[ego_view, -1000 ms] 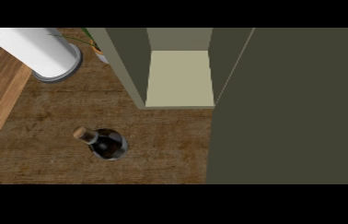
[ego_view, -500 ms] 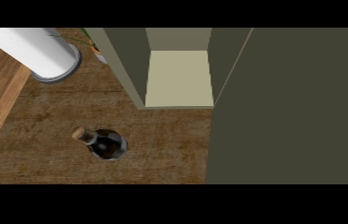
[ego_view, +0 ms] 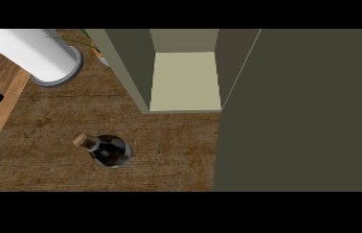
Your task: Pick up the wine, place it into the cabinet and close the cabinet
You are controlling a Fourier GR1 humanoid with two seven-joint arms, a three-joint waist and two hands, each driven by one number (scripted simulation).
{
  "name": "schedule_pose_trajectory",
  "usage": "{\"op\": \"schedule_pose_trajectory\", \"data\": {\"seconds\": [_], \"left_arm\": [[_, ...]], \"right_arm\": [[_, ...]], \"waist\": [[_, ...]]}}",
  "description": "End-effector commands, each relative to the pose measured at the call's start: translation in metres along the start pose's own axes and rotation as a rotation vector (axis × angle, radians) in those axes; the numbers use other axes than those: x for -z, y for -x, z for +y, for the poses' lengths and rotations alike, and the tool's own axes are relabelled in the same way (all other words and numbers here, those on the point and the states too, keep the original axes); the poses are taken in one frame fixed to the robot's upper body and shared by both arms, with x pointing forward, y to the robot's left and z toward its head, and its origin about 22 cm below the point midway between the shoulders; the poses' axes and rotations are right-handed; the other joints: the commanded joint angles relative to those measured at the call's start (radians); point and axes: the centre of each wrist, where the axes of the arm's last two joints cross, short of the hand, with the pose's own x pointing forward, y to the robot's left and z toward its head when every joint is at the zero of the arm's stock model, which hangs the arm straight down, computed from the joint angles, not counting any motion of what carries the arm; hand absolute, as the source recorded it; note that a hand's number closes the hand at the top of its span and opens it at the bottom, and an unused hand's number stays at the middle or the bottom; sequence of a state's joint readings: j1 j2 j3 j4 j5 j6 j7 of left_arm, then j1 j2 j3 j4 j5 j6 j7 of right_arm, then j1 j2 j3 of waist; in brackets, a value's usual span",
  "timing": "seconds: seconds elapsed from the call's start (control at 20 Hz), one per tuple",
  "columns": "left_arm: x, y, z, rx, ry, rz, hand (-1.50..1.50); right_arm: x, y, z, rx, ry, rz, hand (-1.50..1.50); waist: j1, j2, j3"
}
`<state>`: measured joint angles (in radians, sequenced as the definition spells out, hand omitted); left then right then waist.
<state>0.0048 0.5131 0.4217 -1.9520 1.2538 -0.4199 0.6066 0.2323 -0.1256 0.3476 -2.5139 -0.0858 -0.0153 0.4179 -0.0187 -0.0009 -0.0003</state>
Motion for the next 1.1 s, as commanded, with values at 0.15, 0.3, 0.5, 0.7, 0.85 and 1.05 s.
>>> {"op": "schedule_pose_trajectory", "data": {"seconds": [0.15, 0.3, 0.5, 0.7, 0.85, 1.05], "left_arm": [[0.024, 0.044, 0.015, 0.035, 0.027, 0.046, -1.5], [0.042, 0.082, 0.014, 0.05, 0.022, 0.092, -1.5], [0.039, 0.103, 0.025, 0.089, -0.075, 0.068, -1.5], [0.032, 0.142, 0.046, 0.119, -0.126, 0.058, -1.5], [0.055, 0.155, 0.051, 0.133, -0.132, 0.069, -1.5], [0.03, 0.172, 0.067, 0.13, -0.135, 0.111, -1.5]], "right_arm": [[-0.027, -0.034, -0.004, 0.06, -0.036, -0.078, -1.5], [-0.016, -0.026, -0.004, 0.061, -0.029, -0.084, -1.5], [-0.026, -0.025, 0.004, 0.053, -0.03, -0.068, -1.5], [-0.02, -0.018, -0.007, 0.051, -0.022, -0.088, -1.5], [-0.025, -0.014, -0.005, 0.052, -0.012, -0.073, -1.5], [-0.022, -0.019, -0.005, 0.033, -0.025, -0.078, -1.5]], "waist": [[-0.004, 0.002, 0.001], [-0.004, 0.004, 0.0], [-0.002, 0.001, 0.0], [-0.006, 0.006, -0.001], [-0.005, 0.003, 0.0], [0.007, 0.002, 0.0]]}}
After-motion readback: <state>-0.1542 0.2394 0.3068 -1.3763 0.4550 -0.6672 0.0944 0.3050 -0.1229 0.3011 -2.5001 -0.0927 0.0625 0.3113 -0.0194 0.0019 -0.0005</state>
